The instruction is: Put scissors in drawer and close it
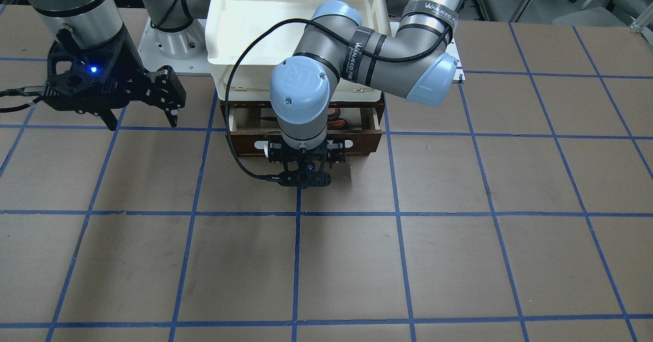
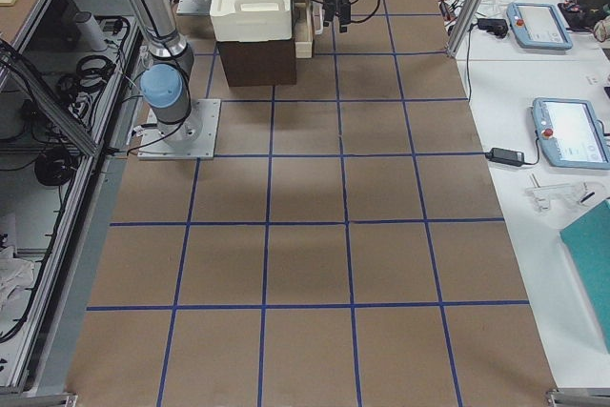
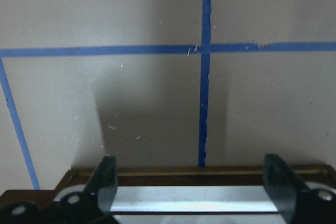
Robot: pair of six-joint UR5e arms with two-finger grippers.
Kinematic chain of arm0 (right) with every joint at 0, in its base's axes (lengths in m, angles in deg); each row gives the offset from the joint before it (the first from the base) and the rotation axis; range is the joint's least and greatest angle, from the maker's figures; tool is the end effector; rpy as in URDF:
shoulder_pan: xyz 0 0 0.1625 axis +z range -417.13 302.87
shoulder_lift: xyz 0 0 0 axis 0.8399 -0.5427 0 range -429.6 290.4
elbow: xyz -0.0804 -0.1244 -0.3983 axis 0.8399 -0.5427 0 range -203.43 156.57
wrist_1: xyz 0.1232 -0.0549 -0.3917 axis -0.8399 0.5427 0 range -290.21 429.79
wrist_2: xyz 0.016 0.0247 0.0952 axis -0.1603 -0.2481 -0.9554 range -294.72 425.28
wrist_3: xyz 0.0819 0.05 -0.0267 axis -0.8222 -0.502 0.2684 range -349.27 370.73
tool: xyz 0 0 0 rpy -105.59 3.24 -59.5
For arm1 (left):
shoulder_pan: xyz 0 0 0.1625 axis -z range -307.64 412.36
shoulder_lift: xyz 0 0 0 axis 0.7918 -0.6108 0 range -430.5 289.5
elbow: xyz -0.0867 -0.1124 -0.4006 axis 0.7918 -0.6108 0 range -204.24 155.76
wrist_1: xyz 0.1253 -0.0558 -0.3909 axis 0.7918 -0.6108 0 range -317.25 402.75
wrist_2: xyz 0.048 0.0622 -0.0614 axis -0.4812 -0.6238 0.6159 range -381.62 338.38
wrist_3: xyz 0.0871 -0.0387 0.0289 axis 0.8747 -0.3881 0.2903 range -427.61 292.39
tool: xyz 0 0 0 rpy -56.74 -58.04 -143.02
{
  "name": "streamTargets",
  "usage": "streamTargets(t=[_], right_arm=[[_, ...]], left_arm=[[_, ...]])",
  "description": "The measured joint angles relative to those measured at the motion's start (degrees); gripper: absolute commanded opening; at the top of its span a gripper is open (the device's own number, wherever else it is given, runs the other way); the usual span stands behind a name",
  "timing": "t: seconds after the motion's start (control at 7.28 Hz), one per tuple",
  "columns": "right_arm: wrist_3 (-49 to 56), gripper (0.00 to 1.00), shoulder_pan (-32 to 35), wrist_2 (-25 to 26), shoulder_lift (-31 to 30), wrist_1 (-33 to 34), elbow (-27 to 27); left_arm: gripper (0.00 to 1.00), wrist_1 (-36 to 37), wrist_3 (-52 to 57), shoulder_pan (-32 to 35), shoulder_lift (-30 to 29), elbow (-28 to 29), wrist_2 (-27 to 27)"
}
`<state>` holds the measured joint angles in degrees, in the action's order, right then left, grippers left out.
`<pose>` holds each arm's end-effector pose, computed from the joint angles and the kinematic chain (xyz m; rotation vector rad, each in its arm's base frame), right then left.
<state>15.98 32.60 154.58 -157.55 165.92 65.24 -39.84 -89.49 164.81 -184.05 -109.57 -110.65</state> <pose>0.1321 -0.5167 0.4925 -0.1369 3.1274 -0.1486 -0.3611 -0.5204 0.3077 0.0129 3.0676 0.2953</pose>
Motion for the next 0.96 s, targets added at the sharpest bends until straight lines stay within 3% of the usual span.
streamTargets(t=[0.55, 0.96], right_arm=[[0.0, 1.0, 0.0, 0.1, 0.0, -0.9, 0.0], [0.0, 1.0, 0.0, 0.2, 0.1, -1.2, 0.0]], left_arm=[[1.0, -6.4, -0.1, -0.4, 3.1, -3.2, 2.7], [1.0, -1.1, 0.7, -1.0, 3.3, -0.9, 0.6]])
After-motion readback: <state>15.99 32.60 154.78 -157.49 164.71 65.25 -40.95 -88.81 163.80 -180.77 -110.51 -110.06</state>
